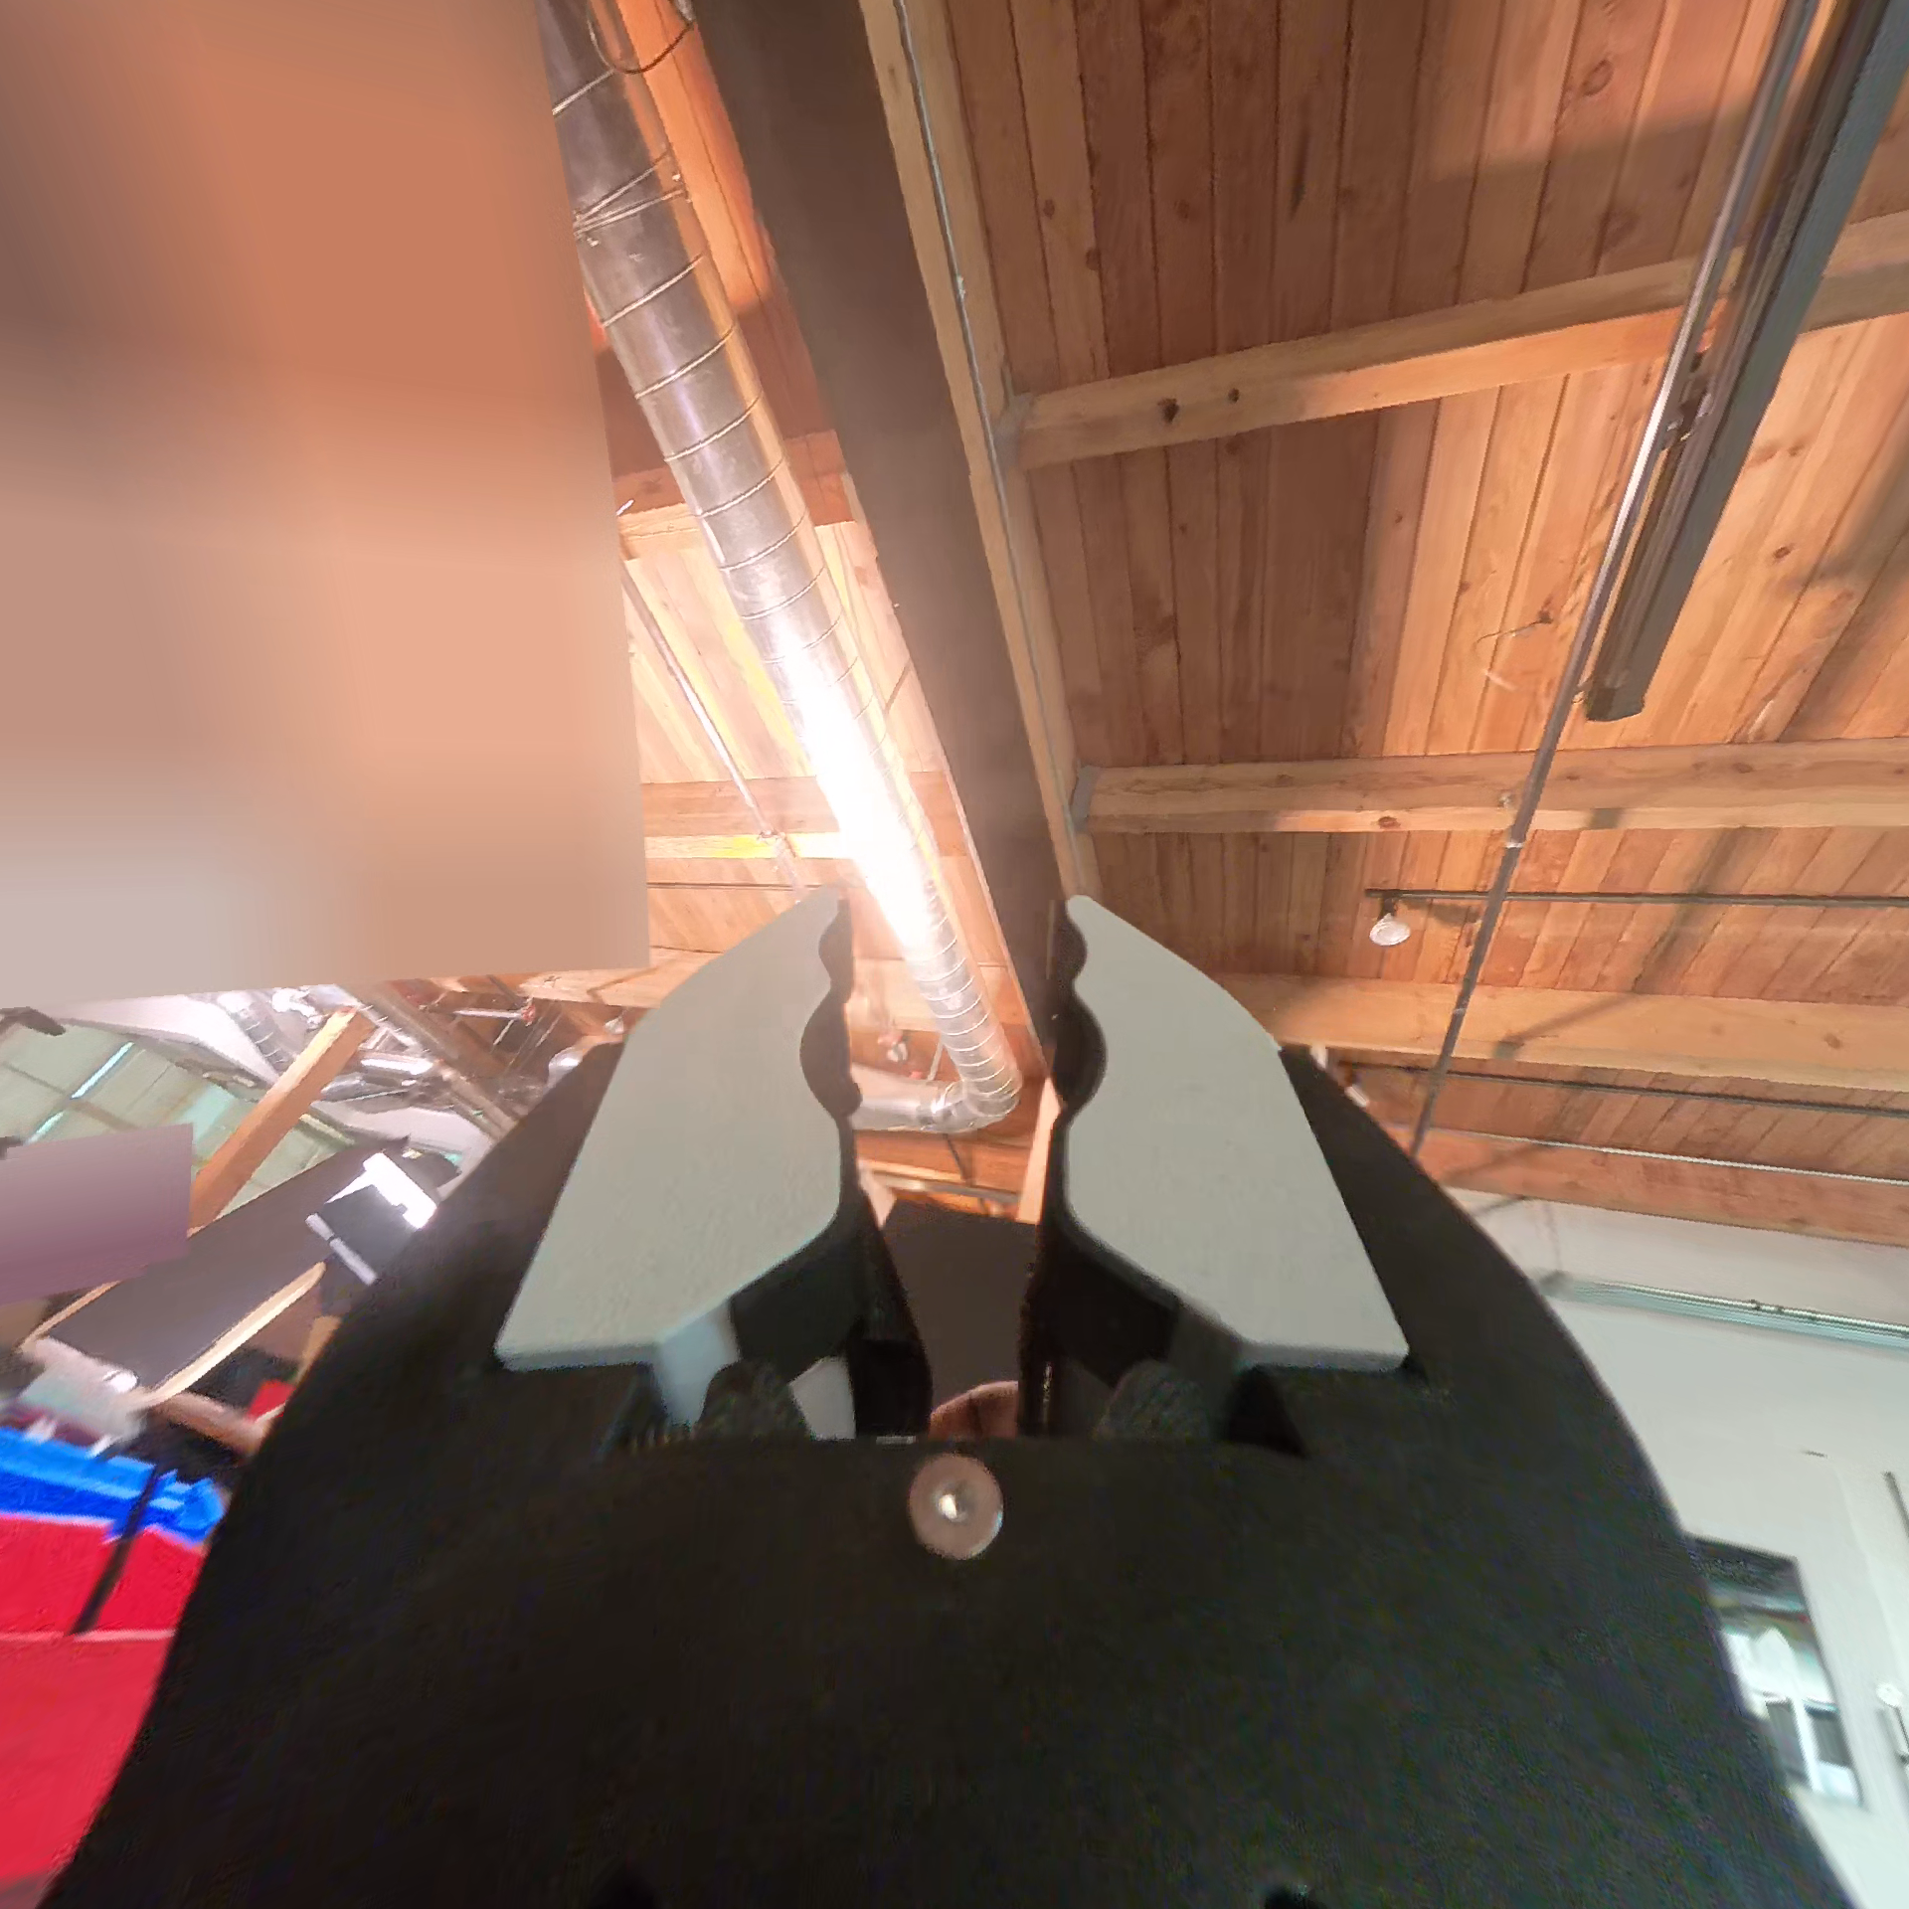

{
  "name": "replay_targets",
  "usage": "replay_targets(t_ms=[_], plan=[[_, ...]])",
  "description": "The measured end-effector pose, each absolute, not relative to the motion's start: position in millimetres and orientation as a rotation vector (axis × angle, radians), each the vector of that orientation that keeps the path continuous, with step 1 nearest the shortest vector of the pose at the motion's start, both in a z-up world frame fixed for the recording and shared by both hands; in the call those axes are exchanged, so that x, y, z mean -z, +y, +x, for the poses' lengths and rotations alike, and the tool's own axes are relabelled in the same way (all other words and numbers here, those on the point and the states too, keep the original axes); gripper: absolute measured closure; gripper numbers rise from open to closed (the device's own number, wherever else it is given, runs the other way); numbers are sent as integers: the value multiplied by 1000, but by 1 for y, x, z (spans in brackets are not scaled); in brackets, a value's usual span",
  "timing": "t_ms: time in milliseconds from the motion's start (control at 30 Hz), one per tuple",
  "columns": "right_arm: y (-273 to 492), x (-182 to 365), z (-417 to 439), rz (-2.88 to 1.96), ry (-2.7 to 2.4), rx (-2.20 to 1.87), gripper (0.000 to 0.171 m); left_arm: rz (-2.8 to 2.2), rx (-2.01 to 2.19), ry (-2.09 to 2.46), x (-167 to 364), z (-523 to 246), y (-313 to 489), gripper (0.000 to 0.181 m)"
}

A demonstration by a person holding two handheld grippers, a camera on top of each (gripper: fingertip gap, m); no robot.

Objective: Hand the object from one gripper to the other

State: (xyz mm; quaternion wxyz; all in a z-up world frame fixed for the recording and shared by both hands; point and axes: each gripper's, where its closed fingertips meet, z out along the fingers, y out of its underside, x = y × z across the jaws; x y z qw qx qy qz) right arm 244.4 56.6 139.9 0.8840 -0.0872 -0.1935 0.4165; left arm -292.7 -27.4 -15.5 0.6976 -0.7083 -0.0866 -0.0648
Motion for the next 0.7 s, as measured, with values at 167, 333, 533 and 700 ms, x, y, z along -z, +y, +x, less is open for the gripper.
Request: replay_targets(t_ms=[167, 333, 533, 700], plan=[[49, -129, 203, -268, -531, -995, 135, -1290, 325, -64, -37, -221, -10, 170], [38, -92, 132, -454, -789, -1124, 134, -1165, 551, 64, -54, -128, 17, 170], [26, -42, 71, -558, -975, -1010, 128, -964, 1091, 32, -51, -16, 29, 170], [21, -23, 56, -504, -1015, -669, 135, -924, 1418, -72, -33, 34, 33, 170]])
